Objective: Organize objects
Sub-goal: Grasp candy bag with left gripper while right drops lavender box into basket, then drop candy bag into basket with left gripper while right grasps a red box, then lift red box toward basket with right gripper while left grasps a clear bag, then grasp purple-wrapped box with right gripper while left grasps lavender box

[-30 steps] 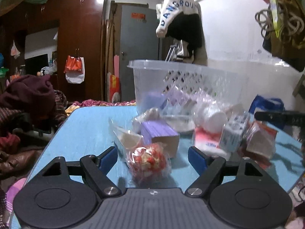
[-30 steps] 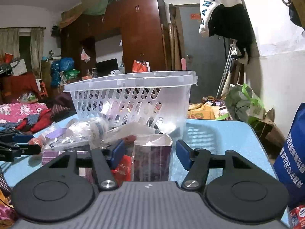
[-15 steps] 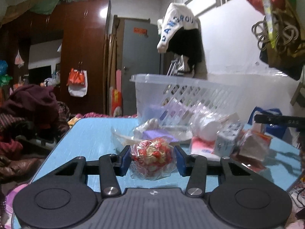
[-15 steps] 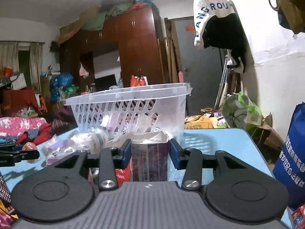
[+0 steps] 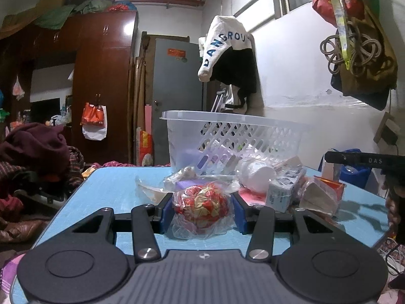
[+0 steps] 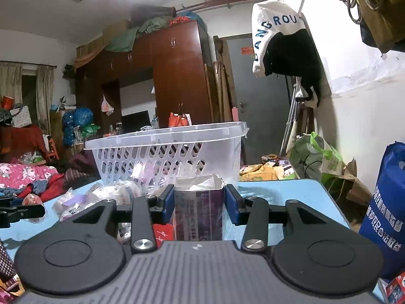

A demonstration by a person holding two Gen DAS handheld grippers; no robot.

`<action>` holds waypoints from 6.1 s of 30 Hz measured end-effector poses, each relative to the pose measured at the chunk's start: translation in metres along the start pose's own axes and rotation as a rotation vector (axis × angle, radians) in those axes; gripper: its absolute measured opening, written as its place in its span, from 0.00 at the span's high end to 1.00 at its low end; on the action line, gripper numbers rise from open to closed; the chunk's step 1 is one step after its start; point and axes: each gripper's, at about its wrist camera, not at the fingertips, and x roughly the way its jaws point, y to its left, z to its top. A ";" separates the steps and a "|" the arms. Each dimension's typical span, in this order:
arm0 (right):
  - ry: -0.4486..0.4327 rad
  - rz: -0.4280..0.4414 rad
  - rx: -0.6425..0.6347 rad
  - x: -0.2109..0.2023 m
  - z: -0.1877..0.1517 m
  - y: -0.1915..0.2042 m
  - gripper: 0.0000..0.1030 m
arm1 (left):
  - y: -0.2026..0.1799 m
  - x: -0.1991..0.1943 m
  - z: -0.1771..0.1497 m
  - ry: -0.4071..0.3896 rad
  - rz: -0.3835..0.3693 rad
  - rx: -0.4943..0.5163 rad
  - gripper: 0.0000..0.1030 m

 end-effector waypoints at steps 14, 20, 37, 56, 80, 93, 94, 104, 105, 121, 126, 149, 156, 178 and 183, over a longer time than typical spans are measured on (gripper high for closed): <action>-0.078 -0.100 -0.006 -0.008 0.006 0.005 0.56 | 0.006 0.000 0.006 -0.022 -0.046 -0.050 0.50; -0.116 -0.005 -0.054 0.000 0.065 0.021 0.56 | 0.005 0.021 0.068 -0.076 -0.077 -0.064 0.50; -0.002 0.040 -0.006 0.088 0.111 0.019 0.00 | 0.004 0.148 0.147 0.077 -0.016 -0.106 0.27; 0.253 0.005 -0.103 0.015 -0.022 0.018 0.27 | 0.077 0.086 0.051 0.271 0.157 -0.247 0.12; 0.266 0.055 -0.127 0.009 -0.030 0.021 0.48 | 0.042 0.094 0.042 0.384 0.134 -0.042 0.59; 0.146 0.082 -0.059 -0.003 -0.030 0.012 0.49 | 0.040 0.062 0.040 0.134 0.019 -0.029 0.60; 0.143 0.078 -0.060 -0.003 -0.030 0.012 0.49 | 0.038 0.058 0.039 0.102 0.017 -0.020 0.60; 0.118 0.064 -0.050 -0.004 -0.032 0.011 0.49 | 0.036 0.053 0.038 0.063 0.025 -0.018 0.60; 0.117 0.064 -0.049 -0.004 -0.032 0.011 0.49 | 0.036 0.054 0.038 0.064 0.023 -0.016 0.60; -0.061 0.073 -0.054 -0.026 0.007 0.023 0.49 | 0.037 0.014 0.066 -0.150 -0.066 -0.102 0.60; -0.072 0.092 -0.226 0.018 0.088 0.051 0.49 | 0.005 0.060 0.144 -0.090 -0.119 -0.066 0.60; 0.125 0.160 0.023 -0.013 0.016 0.050 0.00 | 0.008 0.050 0.062 0.086 -0.021 -0.092 0.13; 0.188 0.141 -0.096 -0.006 -0.010 0.078 0.08 | 0.027 0.062 0.033 0.188 -0.011 -0.175 0.13; 0.138 0.098 -0.006 -0.033 -0.019 0.040 0.29 | -0.005 0.086 0.035 0.315 0.078 -0.059 0.53; 0.112 0.033 -0.056 -0.032 -0.025 0.042 0.29 | -0.006 0.064 0.033 0.176 0.033 -0.062 0.57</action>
